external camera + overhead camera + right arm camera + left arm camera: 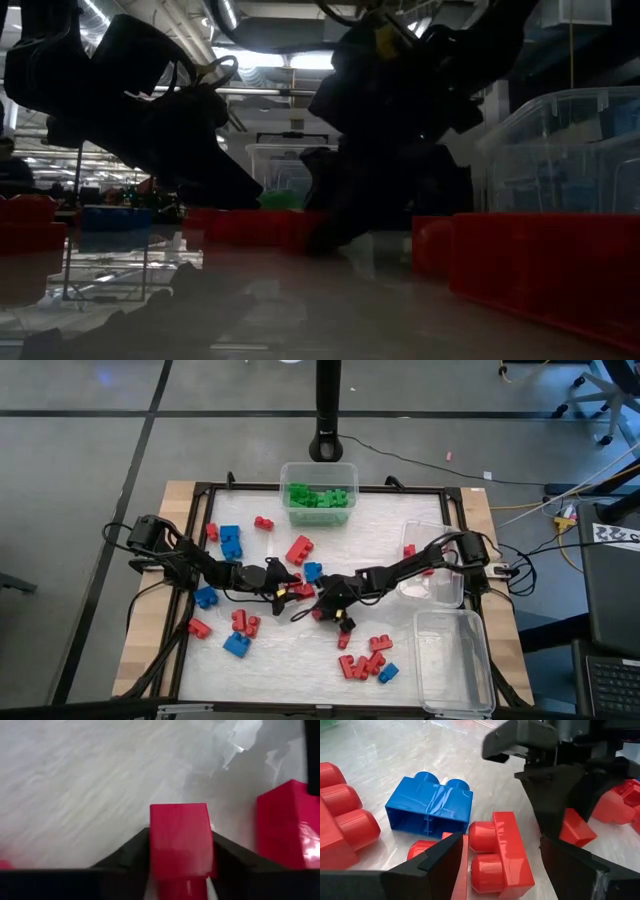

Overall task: Sort blocks
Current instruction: Put the red game piece into the middle right transparent bin

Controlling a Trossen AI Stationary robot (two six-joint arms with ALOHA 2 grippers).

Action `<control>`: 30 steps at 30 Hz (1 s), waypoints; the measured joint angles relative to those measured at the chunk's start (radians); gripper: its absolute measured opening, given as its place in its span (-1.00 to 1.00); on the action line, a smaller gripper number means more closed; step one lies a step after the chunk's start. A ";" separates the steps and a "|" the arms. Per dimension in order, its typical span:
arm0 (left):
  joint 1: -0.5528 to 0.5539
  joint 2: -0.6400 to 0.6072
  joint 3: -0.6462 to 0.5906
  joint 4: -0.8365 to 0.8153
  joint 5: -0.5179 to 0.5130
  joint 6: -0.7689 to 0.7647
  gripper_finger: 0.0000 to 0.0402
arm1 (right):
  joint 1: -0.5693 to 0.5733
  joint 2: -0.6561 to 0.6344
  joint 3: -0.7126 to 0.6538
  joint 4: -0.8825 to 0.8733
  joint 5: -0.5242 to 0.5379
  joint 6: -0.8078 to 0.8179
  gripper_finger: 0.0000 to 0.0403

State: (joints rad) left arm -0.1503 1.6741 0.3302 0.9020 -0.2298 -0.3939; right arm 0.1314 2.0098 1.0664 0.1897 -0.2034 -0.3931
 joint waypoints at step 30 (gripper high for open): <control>-0.001 0.000 0.000 0.005 0.000 -0.023 0.25 | -0.001 -0.864 0.000 -0.944 0.775 0.130 -0.33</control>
State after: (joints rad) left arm -0.1509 1.6741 0.3298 0.9073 -0.2296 -0.4168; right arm 0.1304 1.1453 1.0660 -0.7547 0.5716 -0.2630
